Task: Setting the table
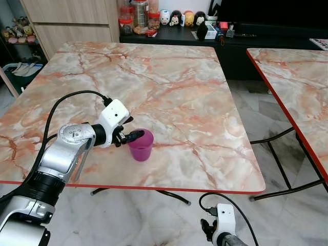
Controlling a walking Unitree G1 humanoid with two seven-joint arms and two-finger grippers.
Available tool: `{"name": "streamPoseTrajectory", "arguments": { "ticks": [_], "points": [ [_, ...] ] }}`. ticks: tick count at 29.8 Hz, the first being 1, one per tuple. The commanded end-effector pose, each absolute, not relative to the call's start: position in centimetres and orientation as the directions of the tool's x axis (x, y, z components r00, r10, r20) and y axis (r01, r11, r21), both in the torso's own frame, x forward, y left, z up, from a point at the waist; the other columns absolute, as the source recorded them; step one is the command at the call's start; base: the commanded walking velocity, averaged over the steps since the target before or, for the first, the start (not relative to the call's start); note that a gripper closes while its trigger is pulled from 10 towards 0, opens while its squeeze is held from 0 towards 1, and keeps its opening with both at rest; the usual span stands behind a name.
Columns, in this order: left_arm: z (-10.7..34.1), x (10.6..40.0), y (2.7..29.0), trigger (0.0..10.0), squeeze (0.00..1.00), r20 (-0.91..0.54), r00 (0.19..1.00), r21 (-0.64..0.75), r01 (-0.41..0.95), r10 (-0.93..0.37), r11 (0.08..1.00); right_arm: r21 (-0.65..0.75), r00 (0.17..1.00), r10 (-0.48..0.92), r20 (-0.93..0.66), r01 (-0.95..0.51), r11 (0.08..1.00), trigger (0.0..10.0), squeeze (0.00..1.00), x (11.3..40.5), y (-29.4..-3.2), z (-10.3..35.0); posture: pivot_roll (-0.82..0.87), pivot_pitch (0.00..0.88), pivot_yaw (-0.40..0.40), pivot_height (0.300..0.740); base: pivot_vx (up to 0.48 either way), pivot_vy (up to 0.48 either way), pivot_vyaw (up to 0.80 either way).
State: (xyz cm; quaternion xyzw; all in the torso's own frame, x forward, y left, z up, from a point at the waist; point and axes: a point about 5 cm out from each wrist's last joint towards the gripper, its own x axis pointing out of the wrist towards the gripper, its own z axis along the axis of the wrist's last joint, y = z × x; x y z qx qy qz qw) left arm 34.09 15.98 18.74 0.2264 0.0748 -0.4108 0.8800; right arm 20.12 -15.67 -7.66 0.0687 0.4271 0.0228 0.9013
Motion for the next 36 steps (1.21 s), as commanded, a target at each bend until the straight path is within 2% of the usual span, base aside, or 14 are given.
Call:
{"name": "streamPoseTrajectory", "arguments": {
  "ticks": [1, 8, 15, 21, 22, 23, 24, 28, 29, 36],
  "points": [
    [18.8, 34.0, 15.4, 10.0, 0.0, -0.347, 0.639, 0.375, 0.766, -0.687, 0.522, 0.148, 0.636, 0.092, -0.766, 0.035, 0.988, 10.0, 0.0, 20.0, -15.7, -7.7, 0.09, 0.084, -0.025, 0.74, 0.0, 0.0, 0.0],
    [18.3, 34.1, 15.2, 10.0, 0.0, -0.365, 0.63, 0.355, 0.774, -0.685, 0.524, 0.152, 0.636, 0.088, -0.766, 0.046, 0.987, 10.0, 0.0, 19.8, -15.7, -7.8, 0.09, 0.085, -0.017, 0.74, 0.0, 0.0, 0.0],
    [17.5, 34.7, 15.5, 10.0, 0.0, -0.353, 0.666, 0.312, 0.746, -0.658, 0.588, 0.154, 0.635, 0.088, -0.767, 0.05, 0.987, 10.0, 0.0, 19.7, -15.6, -7.9, 0.08, 0.079, -0.004, 0.74, 0.0, 0.0, 0.0],
    [17.2, 34.8, 16.1, 10.0, 0.0, -0.369, 0.672, 0.304, 0.74, -0.643, 0.6, 0.161, 0.635, 0.09, -0.767, 0.054, 0.985, 10.0, 0.0, 19.6, -15.5, -7.9, 0.08, 0.072, 0.006, 0.74, 0.0, 0.0, 0.0],
    [17.3, 34.8, 16.1, 8.0, 0.0, -0.367, 0.673, 0.304, 0.739, -0.642, 0.601, 0.162, 0.635, 0.091, -0.767, 0.055, 0.985, 10.0, 0.0, 19.6, -15.4, -7.9, 0.08, 0.071, 0.006, 0.74, 0.0, 0.0, 0.0],
    [17.5, 34.9, 16.2, 3.5, 0.0, -0.359, 0.677, 0.306, 0.735, -0.642, 0.604, 0.164, 0.636, 0.091, -0.767, 0.057, 0.985, 10.0, 0.0, 19.5, -15.4, -7.9, 0.08, 0.07, 0.007, 0.74, 0.0, 0.0, 0.0],
    [17.5, 34.9, 16.2, 1.3, 0.0, -0.355, 0.677, 0.306, 0.736, -0.644, 0.604, 0.164, 0.635, 0.091, -0.767, 0.057, 0.985, 10.0, 0.0, 19.5, -15.4, -8.0, 0.08, 0.067, 0.008, 0.74, 0.0, 0.0, 0.0],
    [17.6, 34.9, 16.2, 1.3, 0.0, -0.352, 0.677, 0.305, 0.736, -0.647, 0.604, 0.164, 0.634, 0.092, -0.768, 0.056, 0.985, 10.0, 0.0, 19.5, -15.4, -8.0, 0.08, 0.067, 0.008, 0.74, 0.0, 0.0, 0.0],
    [17.6, 34.9, 16.3, 0.0, 0.0, -0.354, 0.676, 0.306, 0.736, -0.646, 0.603, 0.165, 0.633, 0.093, -0.768, 0.055, 0.985, 10.0, 0.0, 19.5, -15.4, -8.0, 0.08, 0.063, 0.011, 0.74, 0.0, 0.0, 0.0],
    [17.7, 34.8, 16.7, 0.0, 0.0, -0.367, 0.659, 0.303, 0.752, -0.656, 0.586, 0.173, 0.635, 0.099, -0.767, 0.055, 0.983, 10.0, 0.0, 19.5, -15.1, -8.0, 0.07, 0.053, 0.017, 0.74, 0.0, 0.0, 0.0]
  ]
}}
